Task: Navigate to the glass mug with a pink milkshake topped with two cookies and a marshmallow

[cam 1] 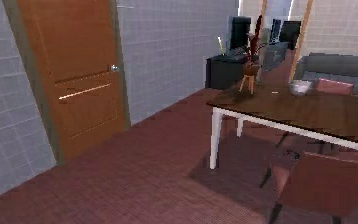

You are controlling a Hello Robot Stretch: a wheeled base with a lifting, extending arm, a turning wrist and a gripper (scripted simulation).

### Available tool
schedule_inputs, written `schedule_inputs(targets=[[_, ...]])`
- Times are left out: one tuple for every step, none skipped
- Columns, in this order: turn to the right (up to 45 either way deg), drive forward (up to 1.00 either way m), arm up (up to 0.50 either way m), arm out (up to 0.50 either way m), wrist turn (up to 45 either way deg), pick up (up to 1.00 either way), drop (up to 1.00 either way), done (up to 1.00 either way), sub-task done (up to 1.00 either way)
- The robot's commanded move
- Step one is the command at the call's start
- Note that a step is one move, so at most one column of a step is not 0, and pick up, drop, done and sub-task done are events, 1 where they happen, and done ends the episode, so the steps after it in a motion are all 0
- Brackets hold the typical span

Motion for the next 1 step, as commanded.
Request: schedule_inputs(targets=[[-3.0,0.0,0.0,0.0,0.0,0.0,0.0,0.0,0.0]])
